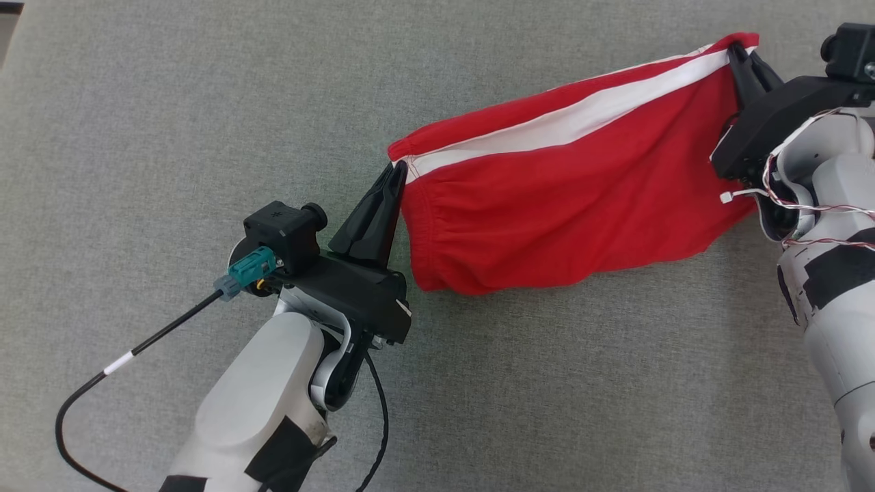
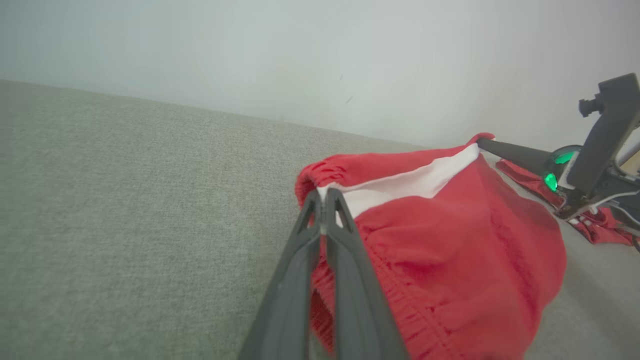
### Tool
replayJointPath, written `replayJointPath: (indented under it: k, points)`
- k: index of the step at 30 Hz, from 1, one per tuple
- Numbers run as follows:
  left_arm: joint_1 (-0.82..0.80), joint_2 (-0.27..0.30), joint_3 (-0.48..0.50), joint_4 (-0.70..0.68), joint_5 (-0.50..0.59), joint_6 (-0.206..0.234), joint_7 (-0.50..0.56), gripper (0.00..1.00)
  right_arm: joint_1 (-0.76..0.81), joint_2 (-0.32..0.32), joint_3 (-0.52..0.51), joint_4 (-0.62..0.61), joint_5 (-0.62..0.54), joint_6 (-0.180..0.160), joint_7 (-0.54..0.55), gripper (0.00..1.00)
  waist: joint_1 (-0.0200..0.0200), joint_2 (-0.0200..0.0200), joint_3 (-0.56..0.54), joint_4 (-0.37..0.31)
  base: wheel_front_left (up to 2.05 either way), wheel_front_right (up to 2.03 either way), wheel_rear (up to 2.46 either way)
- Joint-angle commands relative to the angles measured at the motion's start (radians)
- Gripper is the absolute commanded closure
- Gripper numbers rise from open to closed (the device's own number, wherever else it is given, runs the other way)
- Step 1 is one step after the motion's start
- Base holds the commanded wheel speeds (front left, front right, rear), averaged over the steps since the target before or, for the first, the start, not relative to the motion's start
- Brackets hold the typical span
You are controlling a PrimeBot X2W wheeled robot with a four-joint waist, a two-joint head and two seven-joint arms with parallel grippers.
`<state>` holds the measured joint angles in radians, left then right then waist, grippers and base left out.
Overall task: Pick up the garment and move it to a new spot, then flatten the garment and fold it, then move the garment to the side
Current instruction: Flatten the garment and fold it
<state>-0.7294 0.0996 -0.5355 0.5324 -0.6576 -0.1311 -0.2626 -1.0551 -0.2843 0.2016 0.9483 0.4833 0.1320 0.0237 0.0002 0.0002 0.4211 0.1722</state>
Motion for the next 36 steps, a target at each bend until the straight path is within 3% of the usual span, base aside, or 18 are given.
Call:
replayJointPath:
  k: [1,8,17,24,29,36]
  points:
    - [-0.008,-0.003,0.003,0.002,0.019,0.002,-0.003,0.0,-0.013,0.002,0.018,0.016,-0.002,-0.003,-0.015,0.0,-0.0002,-0.0002,0.003,0.005,0.0,0.0,0.0]
    - [0.063,-0.006,0.076,-0.023,0.085,0.002,-0.003,0.0,0.033,-0.023,0.103,0.042,0.049,-0.003,-0.088,0.0,-0.0002,-0.0002,-0.043,-0.008,0.0,0.0,0.0]
    - [0.24,-0.019,0.318,-0.199,0.259,0.021,-0.003,0.0,0.163,-0.098,0.192,0.012,0.156,-0.003,-0.14,0.0,-0.0002,-0.0002,-0.117,-0.032,0.0,0.0,0.0]
    - [0.387,-0.037,0.486,-0.374,0.383,0.015,-0.003,0.0,0.223,-0.111,0.227,0.016,0.216,-0.003,-0.141,0.0,-0.0002,-0.0002,-0.127,-0.038,0.0,0.0,0.0]
    - [0.476,-0.044,0.526,-0.434,0.473,0.01,-0.003,0.0,0.239,-0.102,0.239,0.039,0.249,-0.003,-0.145,0.0,-0.0002,-0.0002,-0.128,-0.023,0.0,0.0,0.0]
    - [0.543,-0.049,0.536,-0.443,0.504,0.006,-0.003,0.0,0.242,-0.087,0.235,0.099,0.279,-0.003,-0.148,0.0,-0.0002,-0.0002,-0.132,0.002,0.0,0.0,0.0]
